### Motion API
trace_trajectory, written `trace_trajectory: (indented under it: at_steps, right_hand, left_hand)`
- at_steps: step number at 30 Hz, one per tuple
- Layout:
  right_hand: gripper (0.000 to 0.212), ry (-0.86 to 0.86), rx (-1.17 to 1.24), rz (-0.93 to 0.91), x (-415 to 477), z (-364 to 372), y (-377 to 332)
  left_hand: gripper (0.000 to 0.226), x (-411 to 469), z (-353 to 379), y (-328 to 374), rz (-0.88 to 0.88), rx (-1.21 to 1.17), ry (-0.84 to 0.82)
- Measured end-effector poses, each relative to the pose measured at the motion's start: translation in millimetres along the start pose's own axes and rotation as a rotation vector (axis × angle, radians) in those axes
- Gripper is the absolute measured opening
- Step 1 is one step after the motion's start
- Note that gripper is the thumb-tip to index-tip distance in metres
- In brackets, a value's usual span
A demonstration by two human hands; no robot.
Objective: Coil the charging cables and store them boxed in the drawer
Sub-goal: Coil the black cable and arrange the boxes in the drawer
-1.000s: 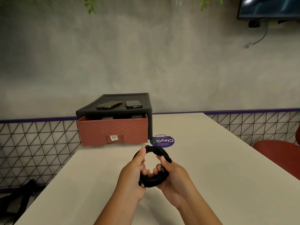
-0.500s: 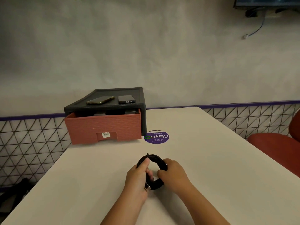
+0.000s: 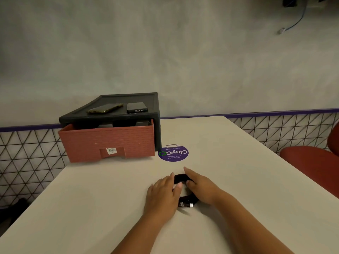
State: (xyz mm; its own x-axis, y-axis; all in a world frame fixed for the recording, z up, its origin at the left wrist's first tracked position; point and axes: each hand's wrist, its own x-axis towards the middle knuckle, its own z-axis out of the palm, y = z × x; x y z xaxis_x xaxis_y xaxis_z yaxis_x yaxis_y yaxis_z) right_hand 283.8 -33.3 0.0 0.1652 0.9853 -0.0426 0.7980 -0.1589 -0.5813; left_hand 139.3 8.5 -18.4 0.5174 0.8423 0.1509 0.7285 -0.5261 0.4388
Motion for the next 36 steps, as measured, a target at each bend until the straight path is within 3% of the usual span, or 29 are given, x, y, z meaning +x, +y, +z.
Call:
trace_trajectory:
  at_steps: [6,14,19,24,26,31,36]
  right_hand:
    - [0.054,0.005,-0.033,-0.005,9,-2,6]
    - [0.062,-0.034,0.175,0.022,11,-4,7]
    - [0.052,-0.052,0.417,0.036,9,-8,7]
    - [0.025,-0.006,1.051,0.095,1,-8,5]
    - [0.026,0.019,1.148,0.104,0,-7,6]
    - [0.031,0.071,1.146,0.114,-2,-7,5]
    - [0.033,0.095,1.165,0.11,-3,-6,0]
  left_hand:
    - [0.059,3,0,-1,0.058,0.002,-0.074]
    - [0.072,1,-4,0,0.122,-0.039,-0.13]
    - [0.078,2,-5,0,0.128,-0.045,-0.134]
    - [0.096,5,-1,-4,0.118,-0.06,-0.148]
    - [0.09,6,0,-5,0.122,-0.106,-0.139]
    - [0.108,5,0,-5,0.098,-0.193,-0.103]
    - [0.094,5,-1,-4,0.103,-0.205,-0.1]
